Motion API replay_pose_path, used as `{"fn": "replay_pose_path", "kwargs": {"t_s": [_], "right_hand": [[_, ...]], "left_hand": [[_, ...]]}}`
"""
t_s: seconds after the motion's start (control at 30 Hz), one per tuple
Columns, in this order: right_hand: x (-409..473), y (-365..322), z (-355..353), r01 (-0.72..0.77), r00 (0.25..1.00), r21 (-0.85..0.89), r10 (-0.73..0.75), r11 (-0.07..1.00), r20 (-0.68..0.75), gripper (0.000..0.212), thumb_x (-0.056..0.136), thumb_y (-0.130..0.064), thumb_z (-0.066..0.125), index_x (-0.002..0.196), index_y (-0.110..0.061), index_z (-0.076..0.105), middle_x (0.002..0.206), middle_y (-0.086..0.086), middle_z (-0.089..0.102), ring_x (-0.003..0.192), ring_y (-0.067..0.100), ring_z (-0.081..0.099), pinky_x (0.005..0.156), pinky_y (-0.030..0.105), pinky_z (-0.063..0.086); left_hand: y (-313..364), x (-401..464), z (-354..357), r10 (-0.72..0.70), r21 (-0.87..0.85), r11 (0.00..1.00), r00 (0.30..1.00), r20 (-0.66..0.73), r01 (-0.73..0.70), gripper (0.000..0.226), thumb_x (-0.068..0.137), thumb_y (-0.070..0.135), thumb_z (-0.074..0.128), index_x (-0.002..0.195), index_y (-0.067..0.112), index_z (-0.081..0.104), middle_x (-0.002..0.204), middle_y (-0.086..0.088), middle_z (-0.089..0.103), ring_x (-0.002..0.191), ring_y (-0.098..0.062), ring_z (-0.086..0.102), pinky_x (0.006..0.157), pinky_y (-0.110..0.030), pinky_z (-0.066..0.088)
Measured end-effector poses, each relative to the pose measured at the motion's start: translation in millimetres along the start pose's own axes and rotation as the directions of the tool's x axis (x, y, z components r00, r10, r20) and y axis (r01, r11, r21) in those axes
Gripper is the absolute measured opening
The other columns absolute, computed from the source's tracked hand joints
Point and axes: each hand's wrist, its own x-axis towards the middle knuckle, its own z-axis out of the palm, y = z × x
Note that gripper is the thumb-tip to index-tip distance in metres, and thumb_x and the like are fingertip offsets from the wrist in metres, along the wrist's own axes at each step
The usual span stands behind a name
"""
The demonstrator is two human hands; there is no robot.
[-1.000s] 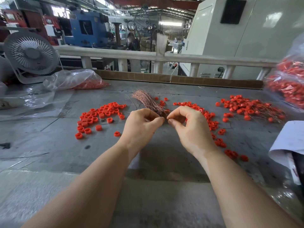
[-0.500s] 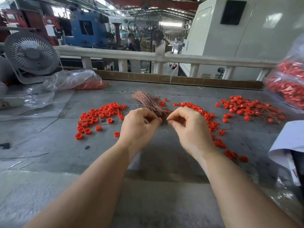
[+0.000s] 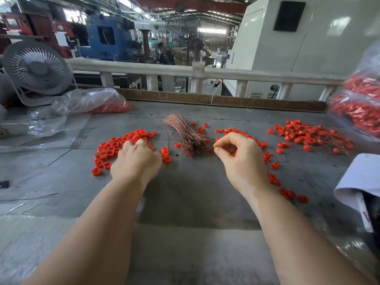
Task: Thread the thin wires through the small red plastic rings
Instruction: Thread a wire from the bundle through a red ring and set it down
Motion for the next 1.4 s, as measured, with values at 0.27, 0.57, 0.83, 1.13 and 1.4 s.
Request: {"fn": "replay_pose_path", "kwargs": {"t_s": [0.27,0.57,0.83,1.13,1.4], "right_hand": [[0,1,0,-0.009,1.000,-0.005,0.009,1.000,0.012,0.013,0.080,-0.004,0.067,0.073,-0.015,0.066,0.065,-0.009,0.056,0.062,0.008,0.049,0.064,0.026,0.041],[-1,0,0,-0.029,0.999,0.002,0.029,1.000,0.033,0.012,0.080,-0.005,0.067,0.074,-0.015,0.066,0.065,-0.008,0.055,0.061,0.006,0.047,0.063,0.024,0.037],[-1,0,0,-0.024,0.999,-0.008,0.025,1.000,0.036,0.012,0.081,-0.005,0.067,0.074,-0.015,0.067,0.065,-0.008,0.055,0.060,0.003,0.047,0.061,0.022,0.035],[0,-2,-2,-0.045,0.999,0.040,0.045,0.998,-0.002,0.010,0.081,-0.004,0.066,0.074,-0.013,0.068,0.065,-0.004,0.061,0.061,0.009,0.052,0.063,0.026,0.045],[0,-6,-3,-0.040,0.999,0.227,0.045,0.973,-0.016,0.020,0.080,-0.004,0.068,0.069,-0.019,0.064,0.061,-0.012,0.060,0.057,0.000,0.051,0.059,0.010,0.041]], "left_hand": [[3,-6,4,0.163,-0.087,0.983,0.987,-0.008,-0.164,0.029,0.081,0.037,0.064,0.106,0.023,0.059,0.115,-0.004,0.047,0.112,-0.026,0.048,0.090,-0.033,0.039],[2,-6,11,0.300,-0.084,0.947,0.948,-0.107,-0.310,0.013,0.083,0.026,0.067,0.094,0.020,0.070,0.107,-0.006,0.051,0.107,-0.028,0.047,0.088,-0.034,0.038],[0,-3,13,0.322,0.001,0.946,0.945,-0.060,-0.323,0.010,0.085,0.026,0.066,0.093,0.023,0.070,0.111,-0.004,0.051,0.111,-0.027,0.044,0.090,-0.035,0.036],[27,-26,7,0.373,-0.751,0.605,0.927,-0.026,-0.264,0.016,0.083,0.000,0.065,0.075,0.014,0.062,0.073,-0.003,0.066,0.069,-0.018,0.065,0.067,-0.029,0.056],[30,-33,4,0.437,-0.893,0.410,0.900,0.012,-0.187,0.027,0.073,-0.005,0.072,0.080,0.021,0.069,0.069,0.008,0.070,0.065,-0.004,0.064,0.066,-0.013,0.050]]}}
